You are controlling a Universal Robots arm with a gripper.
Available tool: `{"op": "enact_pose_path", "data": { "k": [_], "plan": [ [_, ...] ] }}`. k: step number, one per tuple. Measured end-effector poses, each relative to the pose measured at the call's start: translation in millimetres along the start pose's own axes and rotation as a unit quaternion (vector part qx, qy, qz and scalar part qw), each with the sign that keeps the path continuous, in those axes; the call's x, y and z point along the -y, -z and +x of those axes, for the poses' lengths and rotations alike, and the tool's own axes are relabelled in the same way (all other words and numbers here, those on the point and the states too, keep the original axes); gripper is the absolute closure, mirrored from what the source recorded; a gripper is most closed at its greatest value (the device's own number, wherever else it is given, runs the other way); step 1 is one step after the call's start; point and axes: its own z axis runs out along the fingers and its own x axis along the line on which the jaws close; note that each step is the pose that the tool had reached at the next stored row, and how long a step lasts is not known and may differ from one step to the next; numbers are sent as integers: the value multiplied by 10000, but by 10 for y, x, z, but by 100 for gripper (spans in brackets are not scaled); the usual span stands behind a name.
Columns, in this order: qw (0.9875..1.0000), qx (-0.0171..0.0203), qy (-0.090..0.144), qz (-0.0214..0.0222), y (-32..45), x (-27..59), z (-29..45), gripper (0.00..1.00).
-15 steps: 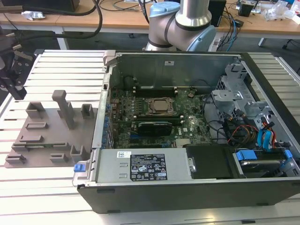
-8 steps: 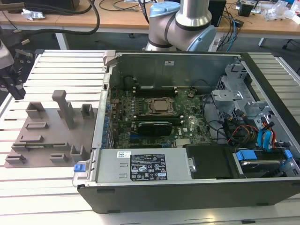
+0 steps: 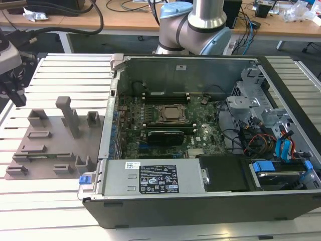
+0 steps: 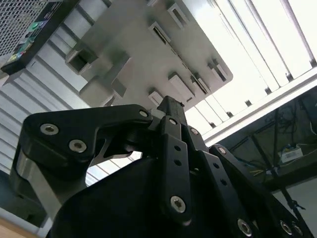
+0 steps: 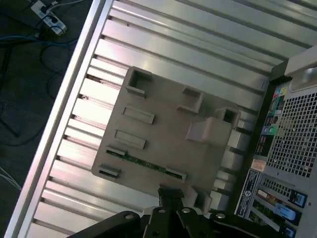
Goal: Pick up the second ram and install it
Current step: 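Pick up the second ram and move it above second insertion slot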
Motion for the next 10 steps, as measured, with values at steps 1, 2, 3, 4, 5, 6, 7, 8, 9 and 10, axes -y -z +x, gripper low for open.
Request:
{"op": "enact_pose_path", "data": {
  "k": [1, 2, 3, 4, 5, 6, 7, 8, 9, 10],
  "plan": [
    [9999, -5, 115, -3, 0, 0, 0, 89],
    [9999, -7, 161, -4, 0, 0, 0, 89],
    [9998, -9, 213, -5, 0, 0, 0, 89],
    [9996, -12, 276, -7, 0, 0, 0, 89],
    [9995, -14, 330, -8, 0, 0, 0, 89],
    [9988, -21, 486, -12, 0, 0, 0, 89],
    [9983, -25, 576, -15, 0, 0, 0, 89],
    [9974, -31, 714, -18, 0, 0, 0, 89],
    [9966, -36, 822, -21, 0, 0, 0, 89],
    [9960, -39, 888, -22, 0, 0, 0, 89]
  ]
}}
